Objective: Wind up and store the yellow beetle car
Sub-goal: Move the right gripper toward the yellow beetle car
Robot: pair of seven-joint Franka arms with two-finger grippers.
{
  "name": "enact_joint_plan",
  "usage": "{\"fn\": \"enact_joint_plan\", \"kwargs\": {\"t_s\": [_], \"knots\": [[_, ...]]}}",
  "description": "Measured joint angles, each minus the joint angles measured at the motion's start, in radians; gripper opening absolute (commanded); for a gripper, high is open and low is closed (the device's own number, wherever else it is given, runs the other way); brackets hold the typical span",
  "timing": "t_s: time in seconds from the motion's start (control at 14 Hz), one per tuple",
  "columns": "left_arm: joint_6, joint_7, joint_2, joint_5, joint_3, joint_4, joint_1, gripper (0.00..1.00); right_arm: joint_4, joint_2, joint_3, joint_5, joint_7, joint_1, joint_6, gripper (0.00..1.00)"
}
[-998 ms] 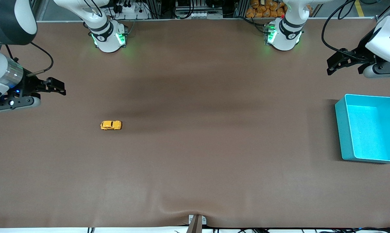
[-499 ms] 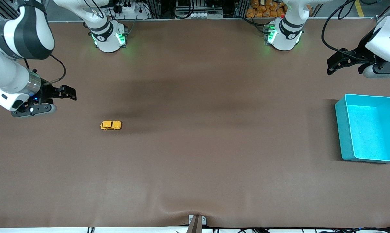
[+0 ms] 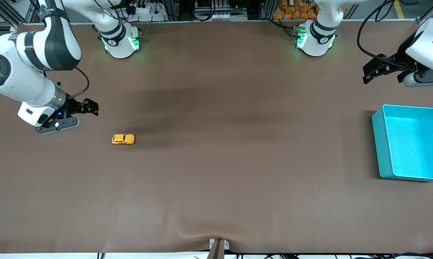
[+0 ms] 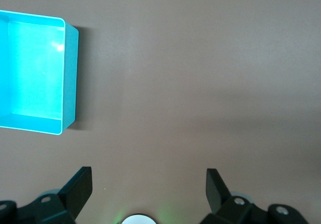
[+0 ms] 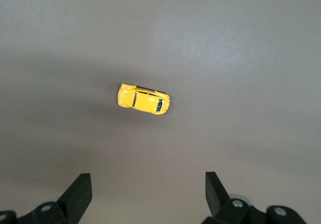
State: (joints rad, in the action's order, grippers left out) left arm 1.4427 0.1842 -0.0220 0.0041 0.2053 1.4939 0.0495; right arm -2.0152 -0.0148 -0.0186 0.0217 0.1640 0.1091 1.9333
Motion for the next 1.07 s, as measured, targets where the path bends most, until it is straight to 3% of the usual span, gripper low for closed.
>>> {"fn": "enact_joint_plan", "kwargs": {"t_s": [0.21, 0.57, 1.07], "knots": [[0.010, 0.000, 0.002, 0.000, 0.000, 0.000, 0.000, 1.00, -0.012, -0.025, 0.000, 0.053, 0.001, 0.030, 0.063, 1.00], [0.011, 0.000, 0.003, 0.000, 0.000, 0.000, 0.000, 1.00, -0.015, -0.069, 0.000, 0.062, 0.026, 0.043, 0.138, 1.00], [0.012, 0.000, 0.003, -0.002, 0.000, 0.000, 0.000, 1.00, -0.058, -0.125, -0.008, 0.062, 0.355, 0.022, 0.250, 1.00]]}}
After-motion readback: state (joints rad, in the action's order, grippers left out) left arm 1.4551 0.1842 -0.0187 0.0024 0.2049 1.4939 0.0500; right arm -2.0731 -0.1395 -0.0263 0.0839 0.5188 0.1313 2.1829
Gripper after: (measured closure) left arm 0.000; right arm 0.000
